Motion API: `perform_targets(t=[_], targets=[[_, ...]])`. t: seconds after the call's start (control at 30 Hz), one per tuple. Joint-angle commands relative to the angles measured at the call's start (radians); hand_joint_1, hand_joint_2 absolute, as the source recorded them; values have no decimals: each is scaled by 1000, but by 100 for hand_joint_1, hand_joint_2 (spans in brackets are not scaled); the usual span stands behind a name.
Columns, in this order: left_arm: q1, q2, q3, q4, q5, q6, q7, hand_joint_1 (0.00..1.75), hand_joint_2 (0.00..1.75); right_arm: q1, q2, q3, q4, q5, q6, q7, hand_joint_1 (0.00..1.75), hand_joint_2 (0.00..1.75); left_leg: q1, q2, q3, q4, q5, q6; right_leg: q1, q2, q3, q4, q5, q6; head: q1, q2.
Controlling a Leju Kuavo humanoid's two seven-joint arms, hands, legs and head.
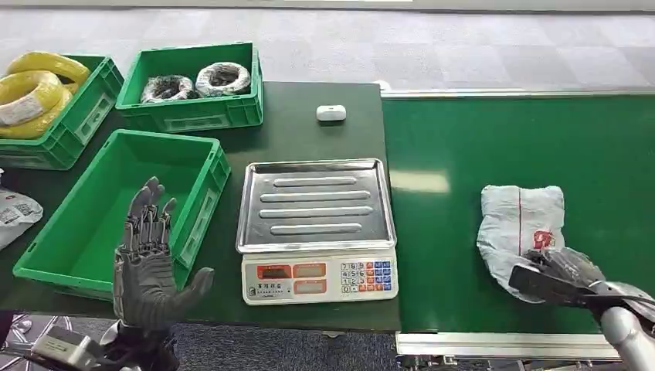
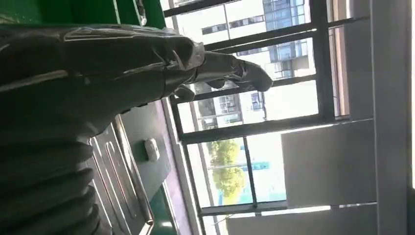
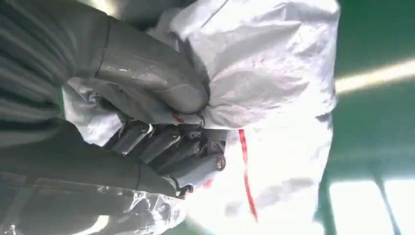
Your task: Moved the parcel from conveyor to table for the left to box.
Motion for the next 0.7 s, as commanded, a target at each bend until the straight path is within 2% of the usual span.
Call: perform_targets(t=[0.03,0.13,0.2,0.27,0.3,0.37,0.4,0.47,0.5,0.63,0.67,0.7], targets=[[34,14,1,-15,-1,12,1,0,175,-387,86,112,243,73,-84,30,175,175,-1,9,2,0,-1,0,-1,8,-1,0,2,-1,-1,0],[30,7,-12,1,6,1,1,0,175,-473,138,130,261,105,-143,30,175,175,-1,6,2,-1,0,0,0,5,1,-1,1,-1,0,0],[20,-4,-18,15,5,-4,1,0,175,-531,177,151,258,115,-134,41,175,175,-1,10,4,-1,-1,0,-1,9,0,0,2,-1,0,0],[11,-13,-26,29,7,-19,1,0,175,-568,224,165,245,106,-145,19,175,175,-1,7,1,-1,-1,0,-1,7,-1,1,1,-1,0,0],[-3,-24,-32,44,9,-32,1,0,175,-593,277,183,237,116,-160,28,175,175,-2,11,2,-1,-1,0,-2,11,-2,1,2,-1,-1,0],[-24,-33,-41,66,5,-45,1,0,175,-614,355,202,227,120,-175,46,175,175,-1,10,3,-1,-1,0,-1,10,-1,1,2,-1,0,0],[-46,-41,-49,86,4,-60,1,0,175,-637,419,223,229,121,-182,51,175,175,-1,14,4,-2,-1,-1,-1,14,-1,1,3,-2,0,0],[-83,-56,-57,114,4,-79,1,0,175,-671,503,255,245,111,-187,43,175,175,-1,11,2,-1,0,0,-1,11,-3,2,2,-1,0,0],[-103,-68,-58,134,1,-87,1,0,175,-691,557,273,260,111,-185,61,175,175,-1,15,4,-2,0,-1,-1,15,-2,2,3,-2,0,0],[-119,-83,-54,144,-6,-107,1,0,175,-713,660,324,276,114,-179,75,175,175,-1,15,3,-1,1,-2,-1,15,-5,4,2,-2,-1,0],[-126,-92,-51,147,-9,-124,1,0,175,-720,715,343,288,117,-176,53,175,175,-1,16,4,-2,1,-3,-1,16,-4,4,2,-3,0,0],[-131,-102,-49,154,-14,-129,1,0,175,-723,771,362,303,130,-176,77,175,175,0,15,3,-1,1,-3,0,14,-4,5,2,-3,0,0]])
